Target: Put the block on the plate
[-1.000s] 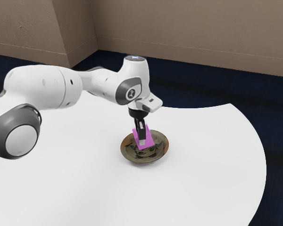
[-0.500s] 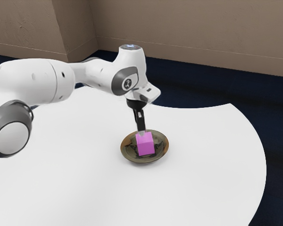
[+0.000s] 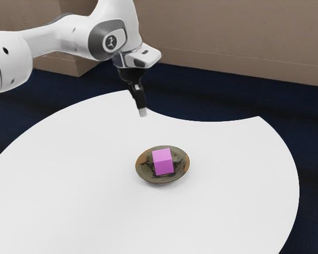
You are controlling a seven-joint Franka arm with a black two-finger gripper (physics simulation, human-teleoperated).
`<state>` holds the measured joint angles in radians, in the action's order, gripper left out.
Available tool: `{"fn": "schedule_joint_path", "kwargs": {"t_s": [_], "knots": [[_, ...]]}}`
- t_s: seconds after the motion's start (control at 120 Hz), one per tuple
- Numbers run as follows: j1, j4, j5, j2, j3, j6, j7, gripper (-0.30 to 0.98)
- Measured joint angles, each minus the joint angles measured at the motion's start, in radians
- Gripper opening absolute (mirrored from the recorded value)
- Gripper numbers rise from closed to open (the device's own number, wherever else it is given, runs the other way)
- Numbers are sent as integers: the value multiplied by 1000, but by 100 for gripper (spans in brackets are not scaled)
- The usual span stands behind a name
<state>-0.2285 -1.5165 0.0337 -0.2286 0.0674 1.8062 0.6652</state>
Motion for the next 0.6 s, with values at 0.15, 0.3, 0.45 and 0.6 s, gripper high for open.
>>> {"fn": "schedule_joint_path", "kwargs": {"t_s": [0.15, 0.3, 0.45, 0.6], "knots": [[0, -28, 0, 118, -1, -107, -113, 68], [-4, -44, 0, 220, 7, -235, -255, 69], [-1, -52, -1, 280, 14, -334, -390, 69], [4, -52, -1, 286, 18, -372, -487, 69]]}}
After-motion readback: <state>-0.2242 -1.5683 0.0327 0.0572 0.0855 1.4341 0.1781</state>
